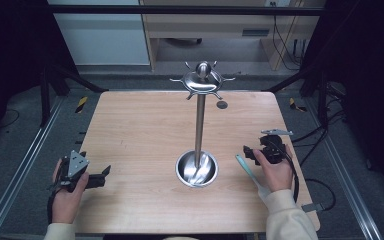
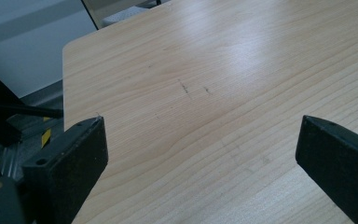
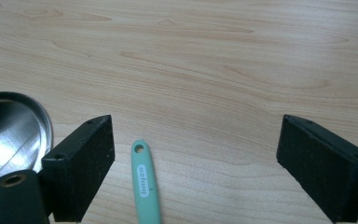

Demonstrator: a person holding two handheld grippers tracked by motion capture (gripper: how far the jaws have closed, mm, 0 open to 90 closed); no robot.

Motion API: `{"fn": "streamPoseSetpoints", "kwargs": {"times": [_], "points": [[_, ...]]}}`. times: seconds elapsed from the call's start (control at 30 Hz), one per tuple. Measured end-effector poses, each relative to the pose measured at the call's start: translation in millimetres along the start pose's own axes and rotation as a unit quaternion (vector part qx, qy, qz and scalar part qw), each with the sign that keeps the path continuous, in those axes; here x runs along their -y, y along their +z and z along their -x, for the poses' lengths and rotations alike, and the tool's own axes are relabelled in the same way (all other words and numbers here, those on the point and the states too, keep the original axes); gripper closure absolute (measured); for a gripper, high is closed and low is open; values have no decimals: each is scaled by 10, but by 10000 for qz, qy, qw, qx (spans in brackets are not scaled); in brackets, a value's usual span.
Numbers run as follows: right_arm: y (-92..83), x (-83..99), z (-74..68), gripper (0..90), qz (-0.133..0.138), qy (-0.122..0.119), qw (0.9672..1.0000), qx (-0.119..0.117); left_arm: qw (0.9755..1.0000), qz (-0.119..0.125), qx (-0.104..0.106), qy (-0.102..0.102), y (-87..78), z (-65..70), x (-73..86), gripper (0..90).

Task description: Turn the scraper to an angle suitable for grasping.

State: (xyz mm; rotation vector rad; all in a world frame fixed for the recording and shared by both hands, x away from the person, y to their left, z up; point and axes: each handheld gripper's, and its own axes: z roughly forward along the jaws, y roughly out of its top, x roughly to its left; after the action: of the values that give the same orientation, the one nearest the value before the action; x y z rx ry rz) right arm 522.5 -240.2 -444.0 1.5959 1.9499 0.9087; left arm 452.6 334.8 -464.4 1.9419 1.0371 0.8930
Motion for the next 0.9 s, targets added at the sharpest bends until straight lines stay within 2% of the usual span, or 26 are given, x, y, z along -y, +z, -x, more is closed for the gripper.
{"fn": "streamPoseSetpoints", "kwargs": {"times": [0.07,0.17,0.27,0.43,0.53,0.63,0.9], "points": [[4,-1,-22,101,-14,-35,10000,22,10000,-4,-3,3,-2,0,2,20],[26,-4,-127,100,-69,-274,9996,72,10000,16,5,-4,-12,4,-2,20],[29,-2,-175,99,-92,-411,9990,137,10000,8,15,3,-1,10,-3,20],[61,10,-299,101,-176,-655,9977,48,10000,-18,23,35,10,23,-6,20],[82,15,-354,105,-285,-656,9974,-8,10000,-44,28,33,10,21,-1,20],[112,27,-468,125,-346,-854,9957,-116,10000,-38,26,24,9,19,1,20],[139,50,-590,192,-459,-1144,9918,-337,10000,-29,23,22,7,17,0,20]]}}
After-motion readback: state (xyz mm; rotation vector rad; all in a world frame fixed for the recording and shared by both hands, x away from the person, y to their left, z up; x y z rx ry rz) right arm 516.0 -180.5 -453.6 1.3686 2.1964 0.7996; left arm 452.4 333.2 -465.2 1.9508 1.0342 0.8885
